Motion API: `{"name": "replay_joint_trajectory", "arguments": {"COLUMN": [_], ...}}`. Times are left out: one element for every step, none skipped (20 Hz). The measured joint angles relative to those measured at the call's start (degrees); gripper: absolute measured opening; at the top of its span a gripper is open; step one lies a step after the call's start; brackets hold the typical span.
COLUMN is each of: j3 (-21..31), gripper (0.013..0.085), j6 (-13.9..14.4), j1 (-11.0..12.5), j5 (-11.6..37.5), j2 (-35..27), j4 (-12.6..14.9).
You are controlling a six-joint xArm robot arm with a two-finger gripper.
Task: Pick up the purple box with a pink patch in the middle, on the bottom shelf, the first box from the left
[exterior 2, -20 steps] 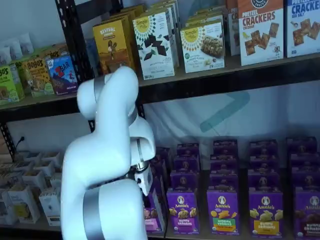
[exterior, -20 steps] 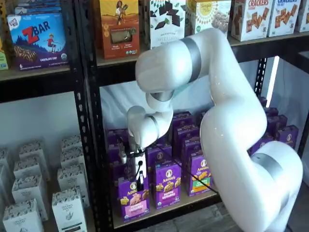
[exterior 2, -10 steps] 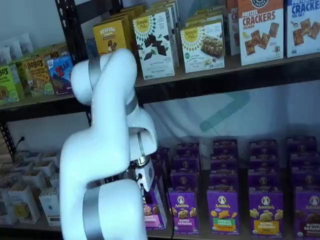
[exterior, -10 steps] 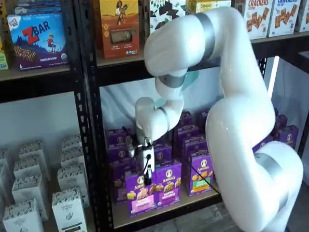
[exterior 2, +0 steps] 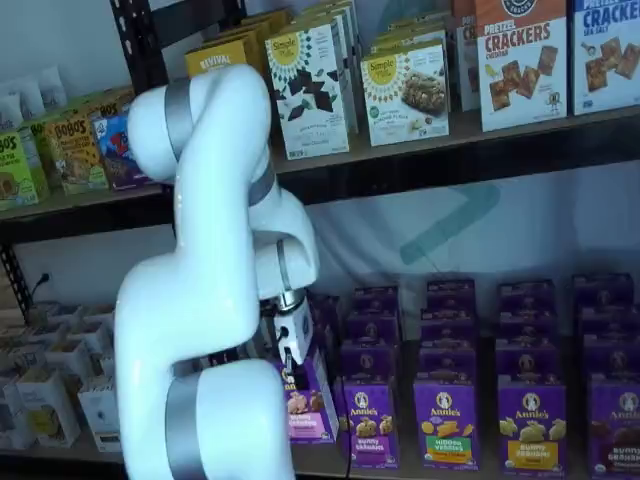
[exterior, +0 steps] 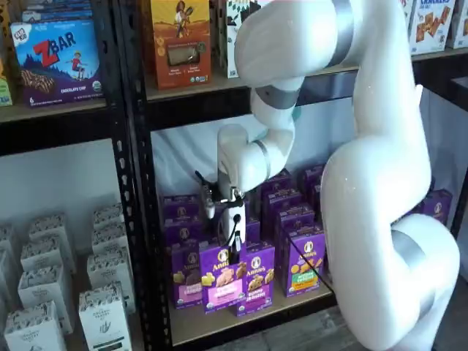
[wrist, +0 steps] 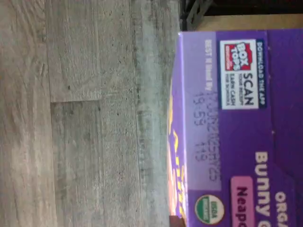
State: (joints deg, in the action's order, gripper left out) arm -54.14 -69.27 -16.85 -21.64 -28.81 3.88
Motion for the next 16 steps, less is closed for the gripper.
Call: {"name": "replay_joint_trajectory", "arguments": {"j3": [0.57, 1.24, 1.87, 2.43, 3.03, 3.54, 4.06, 4.65, 5.03, 5.46, 5.9, 6.3, 6.65, 7.0, 7.32, 7.58], "gripper": [0.033, 0.033, 0.033, 0.033, 0.033, 0.033, 0.033, 0.033, 0.033, 0.033, 0.033, 0.033, 0.033, 0.033, 0.033, 0.033], "j6": [0.01, -0.11, -0.22, -0.32, -0.58, -0.86, -1.09, -1.39, -1.65, -1.94, -2.15, -2.34, -2.57, -2.82, -3.07, -3.26], "j1": [0.2, 0.44, 0.68, 0.91, 1.17, 1.39, 1.62, 1.88, 2.04, 2.21, 2.36, 2.49, 2.59, 2.67, 2.77, 2.85], "j5": [-0.24, -0.51, -0.76, -1.02, -1.34, -1.64, -1.95, -2.31, -2.64, -3.02, -3.35, -3.64, -3.9, -4.11, -4.31, -4.48], "j2": [0.88, 1.94, 2.95, 3.85, 4.83, 5.69, 6.55, 7.5, 8.17, 8.92, 9.65, 10.33, 10.94, 11.49, 12.04, 12.5], "j4": [0.25, 0.38, 0.53, 0.68, 0.7, 0.65, 0.65, 0.61, 0.51, 0.39, 0.33, 0.27, 0.12, -0.06, -0.24, -0.35]}}
